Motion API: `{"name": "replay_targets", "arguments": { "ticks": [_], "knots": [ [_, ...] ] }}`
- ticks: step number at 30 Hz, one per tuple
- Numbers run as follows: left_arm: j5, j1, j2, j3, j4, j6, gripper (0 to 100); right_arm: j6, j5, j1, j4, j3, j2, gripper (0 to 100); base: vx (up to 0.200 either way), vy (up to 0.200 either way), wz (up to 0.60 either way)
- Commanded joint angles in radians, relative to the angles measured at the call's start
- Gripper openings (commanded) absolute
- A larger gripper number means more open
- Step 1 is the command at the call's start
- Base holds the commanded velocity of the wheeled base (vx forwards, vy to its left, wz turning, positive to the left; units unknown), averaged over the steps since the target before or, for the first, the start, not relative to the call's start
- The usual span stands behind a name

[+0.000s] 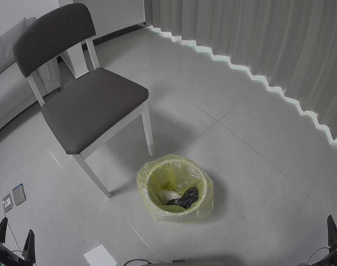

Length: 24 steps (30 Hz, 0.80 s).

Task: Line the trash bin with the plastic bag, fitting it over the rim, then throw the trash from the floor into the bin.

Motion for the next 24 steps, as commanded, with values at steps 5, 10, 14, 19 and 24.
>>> {"name": "replay_targets", "arguments": {
  "ticks": [5, 10, 14, 19, 24],
  "knots": [
    [0.000, 0.000, -0.011, 0.018, 0.000, 0.004, 100, -0.007, 0.021, 0.002, -0.002, 0.018, -0.007, 100, 0.000, 0.000, 0.00],
    [-0.002, 0.000, -0.011, 0.018, 0.000, 0.002, 100, -0.079, 0.067, 0.000, 0.013, 0.018, -0.010, 100, 0.000, 0.000, 0.00],
    [0.000, 0.000, -0.011, 0.018, 0.000, 0.004, 100, -0.094, 0.127, 0.000, 0.030, 0.018, -0.010, 100, 0.000, 0.000, 0.00],
    [0.000, 0.000, -0.011, 0.018, 0.000, 0.002, 100, -0.036, -0.003, -0.004, 0.102, 0.008, 0.004, 100, 0.000, 0.000, 0.00],
    [0.000, 0.000, -0.011, 0.018, 0.000, 0.004, 100, -0.013, -0.020, -0.001, 0.082, 0.016, -0.002, 100, 0.000, 0.000, 0.00]
  ]
}}
